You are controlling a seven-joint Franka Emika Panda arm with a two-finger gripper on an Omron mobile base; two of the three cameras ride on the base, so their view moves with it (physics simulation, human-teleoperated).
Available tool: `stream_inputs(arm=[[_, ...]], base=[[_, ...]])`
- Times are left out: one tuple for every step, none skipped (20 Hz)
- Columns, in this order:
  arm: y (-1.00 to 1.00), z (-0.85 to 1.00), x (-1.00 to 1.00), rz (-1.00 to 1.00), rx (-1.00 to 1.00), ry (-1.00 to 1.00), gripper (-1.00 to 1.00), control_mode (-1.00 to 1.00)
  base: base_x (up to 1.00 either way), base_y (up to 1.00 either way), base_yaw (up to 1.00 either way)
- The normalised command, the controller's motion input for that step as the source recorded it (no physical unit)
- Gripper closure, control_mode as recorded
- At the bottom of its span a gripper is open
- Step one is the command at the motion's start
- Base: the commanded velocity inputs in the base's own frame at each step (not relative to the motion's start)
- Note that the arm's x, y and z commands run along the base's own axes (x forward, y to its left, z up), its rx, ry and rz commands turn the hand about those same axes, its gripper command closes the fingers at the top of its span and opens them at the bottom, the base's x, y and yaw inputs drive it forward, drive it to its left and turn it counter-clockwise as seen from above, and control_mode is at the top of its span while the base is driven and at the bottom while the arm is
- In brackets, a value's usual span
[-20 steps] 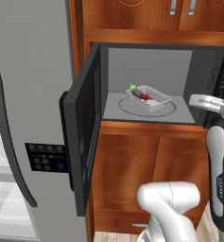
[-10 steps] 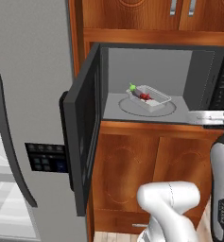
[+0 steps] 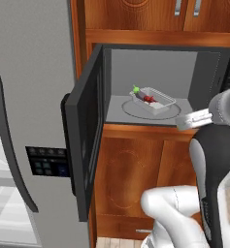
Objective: Place the tupperware containing the fish and eggplant meal in the microwave. Close the microwave door and press the start button to reheat the meal.
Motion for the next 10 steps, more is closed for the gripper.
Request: stream_inputs(arm=[[0.46, -0.11, -0.06, 0.00, -0.32, 0.00, -1.00, -1.00], [0.46, 0.00, -0.08, 0.00, -0.31, 0.02, -1.00, -1.00], [0.49, 0.00, -0.10, 0.00, -0.31, 0.06, -1.00, -1.00], [0.53, 0.00, -0.16, 0.00, -0.32, 0.05, -1.00, -1.00], [0.51, 0.00, -0.24, 0.00, -0.34, 0.00, -1.00, -1.00], [0.52, 0.00, -0.29, 0.00, -0.33, 0.00, -1.00, -1.00], [0.51, 0.00, -0.32, 0.00, -0.34, 0.00, -1.00, -1.00], [0.49, 0.00, -0.30, 0.00, -0.33, 0.00, -1.00, -1.00], [0.48, 0.00, -0.30, 0.00, -0.33, 0.00, -1.00, -1.00], [0.51, 0.00, -0.24, 0.00, -0.33, 0.00, -1.00, -1.00]], base=[[0.00, 0.00, 0.00], [0.00, 0.00, 0.00], [0.00, 0.00, 0.00], [0.00, 0.00, 0.00], [0.00, 0.00, 0.00], [0.00, 0.00, 0.00], [0.00, 0.00, 0.00], [0.00, 0.00, 0.00], [0.00, 0.00, 0.00], [0.00, 0.00, 0.00]])
